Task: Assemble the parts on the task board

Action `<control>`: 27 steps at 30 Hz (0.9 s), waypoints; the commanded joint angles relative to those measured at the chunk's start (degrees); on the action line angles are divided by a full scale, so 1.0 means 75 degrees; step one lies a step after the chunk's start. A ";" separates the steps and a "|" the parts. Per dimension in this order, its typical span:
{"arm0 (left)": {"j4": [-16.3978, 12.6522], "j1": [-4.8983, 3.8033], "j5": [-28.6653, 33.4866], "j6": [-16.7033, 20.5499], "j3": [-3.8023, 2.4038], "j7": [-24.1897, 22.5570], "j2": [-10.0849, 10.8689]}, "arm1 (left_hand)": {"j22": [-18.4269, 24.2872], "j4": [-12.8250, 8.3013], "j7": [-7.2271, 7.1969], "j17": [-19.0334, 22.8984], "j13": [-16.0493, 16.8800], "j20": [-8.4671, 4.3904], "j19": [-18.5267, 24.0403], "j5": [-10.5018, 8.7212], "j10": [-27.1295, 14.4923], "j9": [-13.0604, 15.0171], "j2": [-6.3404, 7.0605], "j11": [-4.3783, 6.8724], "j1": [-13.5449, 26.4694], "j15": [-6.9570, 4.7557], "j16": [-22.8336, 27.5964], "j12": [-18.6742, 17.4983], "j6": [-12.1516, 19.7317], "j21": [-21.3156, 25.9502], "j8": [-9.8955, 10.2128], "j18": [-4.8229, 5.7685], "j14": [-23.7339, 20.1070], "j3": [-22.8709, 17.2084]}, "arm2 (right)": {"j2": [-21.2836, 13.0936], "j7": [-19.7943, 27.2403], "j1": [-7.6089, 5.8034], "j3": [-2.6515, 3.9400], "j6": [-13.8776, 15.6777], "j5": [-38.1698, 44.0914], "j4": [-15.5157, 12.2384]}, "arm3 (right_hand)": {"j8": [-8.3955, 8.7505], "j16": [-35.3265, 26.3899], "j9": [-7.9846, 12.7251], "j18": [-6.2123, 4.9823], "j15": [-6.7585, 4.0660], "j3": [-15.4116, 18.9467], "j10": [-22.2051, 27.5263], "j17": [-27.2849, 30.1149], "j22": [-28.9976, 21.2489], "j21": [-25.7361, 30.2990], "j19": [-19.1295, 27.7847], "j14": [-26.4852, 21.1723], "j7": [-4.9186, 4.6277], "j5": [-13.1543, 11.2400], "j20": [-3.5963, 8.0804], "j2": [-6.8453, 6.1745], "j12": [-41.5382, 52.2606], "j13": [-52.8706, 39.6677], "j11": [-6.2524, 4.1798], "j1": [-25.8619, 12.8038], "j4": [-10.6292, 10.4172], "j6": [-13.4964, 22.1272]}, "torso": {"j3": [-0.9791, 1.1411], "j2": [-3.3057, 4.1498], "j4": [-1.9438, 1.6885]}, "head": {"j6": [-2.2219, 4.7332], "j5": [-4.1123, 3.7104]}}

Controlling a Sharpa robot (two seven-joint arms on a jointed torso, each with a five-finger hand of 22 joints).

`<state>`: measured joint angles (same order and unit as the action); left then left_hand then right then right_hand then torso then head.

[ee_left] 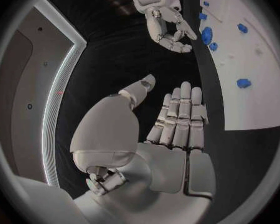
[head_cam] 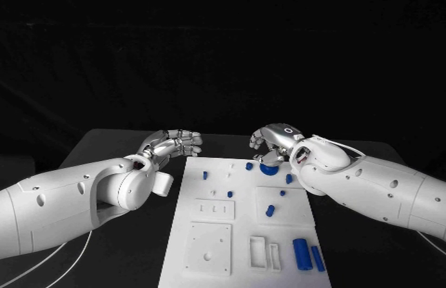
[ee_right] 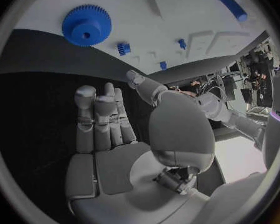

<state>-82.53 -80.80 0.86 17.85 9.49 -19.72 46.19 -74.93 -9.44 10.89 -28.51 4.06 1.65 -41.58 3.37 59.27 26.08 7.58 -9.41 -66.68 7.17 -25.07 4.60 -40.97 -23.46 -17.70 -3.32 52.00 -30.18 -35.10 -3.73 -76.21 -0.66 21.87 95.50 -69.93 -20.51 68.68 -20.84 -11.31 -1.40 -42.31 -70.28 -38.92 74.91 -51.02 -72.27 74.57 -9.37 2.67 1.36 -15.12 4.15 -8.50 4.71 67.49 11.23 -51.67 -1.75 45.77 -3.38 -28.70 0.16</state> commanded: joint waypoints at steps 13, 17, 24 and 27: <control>0.0030 -0.0011 -0.0032 -0.0113 -0.0007 -0.0052 -0.0048 | -0.0154 -0.0046 0.0073 -0.0014 -0.0006 0.0006 0.0024 0.0031 0.0049 -0.0009 -0.0003 0.0012 0.0104 0.0039 0.0047 -0.0048 -0.0062 -0.0021 0.0044 -0.0073 0.0015 -0.0003 | 0.0230 0.0030 -0.0007 -0.0214 -0.0579 0.1596 0.0000 | -0.0145 0.0105 -0.0095 -0.0493 -0.0196 0.0519 -0.0470 0.0031 0.0155 -0.0110 0.0008 -0.0030 0.0123 0.0016 0.0041 -0.0107 0.0227 -0.0438 -0.0154 -0.0118 0.0235 -0.0222 | -0.0003 -0.0007 -0.0012 | -0.0019 -0.0043; 0.0035 -0.0011 -0.0032 -0.0121 -0.0007 -0.0049 -0.0059 | -0.0154 -0.0047 0.0073 -0.0015 -0.0006 0.0006 0.0023 0.0031 0.0050 -0.0010 -0.0005 0.0012 0.0107 0.0039 0.0048 -0.0050 -0.0062 -0.0021 0.0044 -0.0073 0.0015 -0.0004 | 0.0299 -0.0014 -0.0006 -0.0274 -0.0727 0.1847 0.0041 | -0.0174 0.0113 -0.0124 -0.0493 -0.0285 0.0702 -0.0679 0.0029 0.0163 -0.0160 0.0032 -0.0064 0.0141 0.0018 0.0065 -0.0100 0.0405 -0.0723 -0.0250 -0.0141 0.0319 -0.0249 | -0.0003 -0.0003 -0.0013 | -0.0017 -0.0046; 0.0050 -0.0011 -0.0032 -0.0122 -0.0007 -0.0046 -0.0066 | -0.0154 -0.0050 0.0074 -0.0016 -0.0007 0.0006 0.0023 0.0030 0.0050 -0.0011 -0.0006 0.0011 0.0111 0.0039 0.0049 -0.0052 -0.0062 -0.0022 0.0045 -0.0073 0.0016 -0.0006 | 0.0363 -0.0098 -0.0006 -0.0326 -0.0920 0.2190 0.0099 | -0.0126 0.0083 -0.0156 -0.0489 -0.0513 0.0806 -0.0749 0.0063 0.0146 -0.0313 0.0117 -0.0072 0.0339 0.0020 0.0059 -0.0124 0.1573 -0.2819 -0.0498 0.0068 0.0493 -0.0147 | -0.0004 -0.0006 -0.0020 | -0.0019 -0.0042; 0.0051 -0.0011 -0.0032 -0.0124 -0.0007 -0.0046 -0.0072 | -0.0154 -0.0052 0.0074 -0.0017 -0.0007 0.0006 0.0023 0.0030 0.0050 -0.0011 -0.0008 0.0011 0.0112 0.0039 0.0050 -0.0053 -0.0062 -0.0022 0.0045 -0.0073 0.0017 -0.0007 | 0.0422 -0.0104 -0.0006 -0.0341 -0.1014 0.2292 0.0199 | -0.0094 0.0163 -0.0170 -0.0490 -0.0616 0.0684 0.0139 0.0010 0.0156 -0.0404 0.0121 -0.0058 0.0384 0.0039 0.0048 -0.0144 0.3372 -0.5219 -0.0614 0.0108 0.0521 -0.0096 | -0.0007 -0.0007 -0.0014 | -0.0020 -0.0037</control>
<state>-82.08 -80.80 0.85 17.78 9.50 -19.67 45.80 -74.91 -9.44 10.88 -28.55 4.07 1.65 -41.58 3.37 59.27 26.08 7.37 -9.41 -66.47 7.17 -25.07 4.60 -40.97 -23.46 -17.70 -3.06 52.00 -30.18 -32.04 -3.94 -76.24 -3.20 16.62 109.44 -68.62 -21.39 69.98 -22.09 -12.84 -5.83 -37.13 -69.50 -38.91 74.91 -54.00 -71.79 73.94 -6.32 3.07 1.82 -15.99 29.84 -47.57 -0.05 68.20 15.24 -52.10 -1.77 45.73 -3.52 -28.83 -0.14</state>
